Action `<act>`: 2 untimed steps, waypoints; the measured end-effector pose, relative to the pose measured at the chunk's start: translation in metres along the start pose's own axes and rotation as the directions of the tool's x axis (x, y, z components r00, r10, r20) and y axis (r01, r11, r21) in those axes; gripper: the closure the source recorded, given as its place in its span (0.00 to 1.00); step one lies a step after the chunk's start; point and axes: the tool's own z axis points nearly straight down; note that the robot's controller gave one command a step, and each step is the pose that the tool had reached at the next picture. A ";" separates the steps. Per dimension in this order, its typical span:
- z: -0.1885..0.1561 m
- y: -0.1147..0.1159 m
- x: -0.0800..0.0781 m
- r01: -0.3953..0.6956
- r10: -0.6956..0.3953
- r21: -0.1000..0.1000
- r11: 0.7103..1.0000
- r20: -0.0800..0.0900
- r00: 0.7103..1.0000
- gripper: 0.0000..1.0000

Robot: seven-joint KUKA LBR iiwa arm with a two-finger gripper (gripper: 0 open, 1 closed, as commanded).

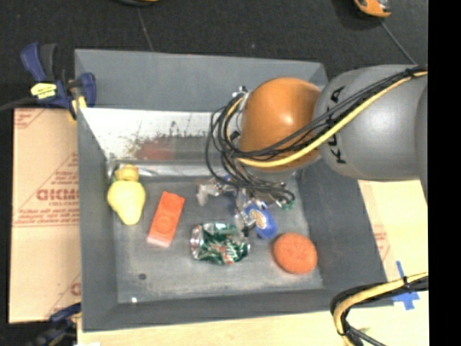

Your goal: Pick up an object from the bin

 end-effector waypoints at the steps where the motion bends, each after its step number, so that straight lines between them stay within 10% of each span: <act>1: 0.000 -0.002 0.002 0.094 -0.094 -0.001 0.996 0.002 0.996 0.00; 2: -0.014 0.003 0.008 -0.195 0.195 -0.001 0.981 0.000 0.981 0.00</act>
Offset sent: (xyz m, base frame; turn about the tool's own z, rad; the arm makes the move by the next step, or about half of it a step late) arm -0.0190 -0.0003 0.0323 -0.0266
